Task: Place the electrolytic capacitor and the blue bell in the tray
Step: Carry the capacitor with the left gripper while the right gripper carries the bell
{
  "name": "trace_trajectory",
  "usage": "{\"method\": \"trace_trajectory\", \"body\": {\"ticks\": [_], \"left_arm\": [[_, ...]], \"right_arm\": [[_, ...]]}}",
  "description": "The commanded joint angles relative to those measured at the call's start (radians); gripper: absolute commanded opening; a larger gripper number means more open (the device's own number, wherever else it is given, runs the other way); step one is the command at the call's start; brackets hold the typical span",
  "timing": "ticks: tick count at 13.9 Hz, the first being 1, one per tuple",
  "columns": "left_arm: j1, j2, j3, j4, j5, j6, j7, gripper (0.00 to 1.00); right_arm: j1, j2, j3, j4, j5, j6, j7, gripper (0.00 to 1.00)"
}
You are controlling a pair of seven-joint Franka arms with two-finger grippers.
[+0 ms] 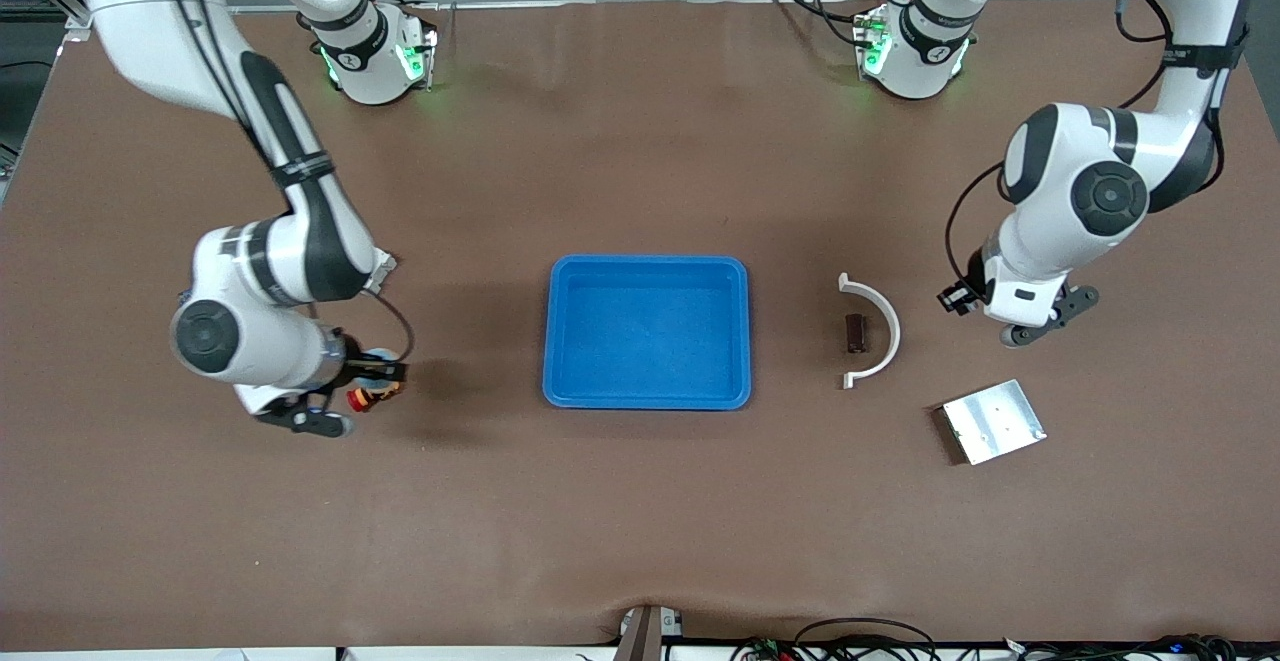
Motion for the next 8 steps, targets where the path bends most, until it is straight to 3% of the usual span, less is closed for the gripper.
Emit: {"method": "trace_trajectory", "body": {"ticks": [1, 5, 8], "left_arm": [[0.003, -0.034, -0.112, -0.003, -0.019, -0.028, -0.296, 0.00], [0.001, -0.022, -0.264, 0.003, -0.019, 0.003, -0.655, 0.00], [-0.012, 0.045, -0.322, 0.049, -0.019, 0.061, -0.873, 0.00]], "right_arm": [[0.125, -0.004, -0.014, -0.003, 0.058, -0.005, 0.130, 0.20], [0.272, 0.006, -0.014, -0.004, 0.051, 0.038, 0.316, 0.20], [0.346, 0.012, -0.014, -0.012, 0.053, 0.044, 0.426, 0.20]]}}
